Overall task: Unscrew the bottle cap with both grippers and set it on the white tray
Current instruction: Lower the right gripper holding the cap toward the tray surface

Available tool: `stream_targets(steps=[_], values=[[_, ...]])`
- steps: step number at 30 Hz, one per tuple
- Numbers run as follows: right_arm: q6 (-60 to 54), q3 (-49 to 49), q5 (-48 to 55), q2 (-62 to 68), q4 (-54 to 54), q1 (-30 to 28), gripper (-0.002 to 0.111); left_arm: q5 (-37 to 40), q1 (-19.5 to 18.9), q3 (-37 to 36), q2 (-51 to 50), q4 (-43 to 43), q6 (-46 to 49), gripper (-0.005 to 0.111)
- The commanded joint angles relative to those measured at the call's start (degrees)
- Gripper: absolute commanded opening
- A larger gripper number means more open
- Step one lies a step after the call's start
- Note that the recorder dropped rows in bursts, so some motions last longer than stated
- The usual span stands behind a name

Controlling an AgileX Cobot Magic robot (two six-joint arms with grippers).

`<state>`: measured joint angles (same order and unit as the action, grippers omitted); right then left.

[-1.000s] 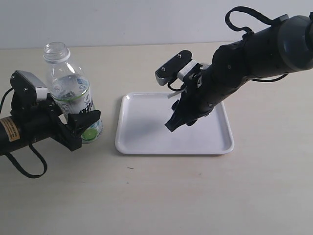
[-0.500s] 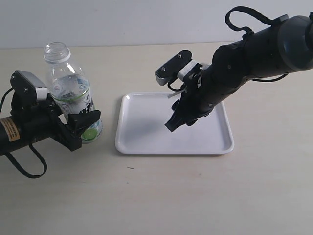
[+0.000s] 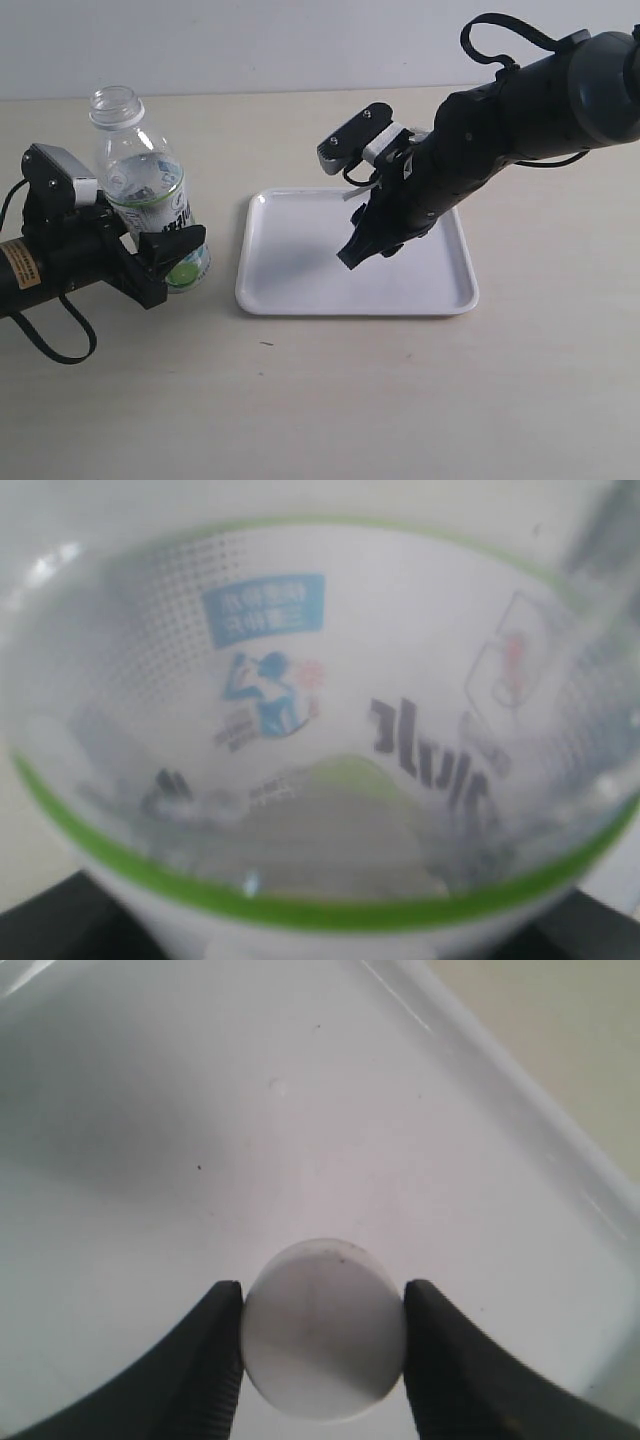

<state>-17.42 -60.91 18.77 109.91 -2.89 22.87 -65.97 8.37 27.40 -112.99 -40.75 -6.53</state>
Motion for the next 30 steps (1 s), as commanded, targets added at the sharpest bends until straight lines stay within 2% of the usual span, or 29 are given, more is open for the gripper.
stream_targets(steps=[1,11,30], values=[[-0.31,0.02,-1.84,-0.47,0.27,-0.32,0.000,-3.20,0.18,0.09,0.28,0.86,0.10,0.000],[-0.31,0.02,1.45,-0.47,0.17,-0.32,0.000,-3.20,0.18,0.09,0.28,0.86,0.10,0.000],[-0.31,0.02,1.34,2.29,-0.19,-0.32,0.000,-3.09,0.18,0.09,0.28,0.46,0.12,0.000]])
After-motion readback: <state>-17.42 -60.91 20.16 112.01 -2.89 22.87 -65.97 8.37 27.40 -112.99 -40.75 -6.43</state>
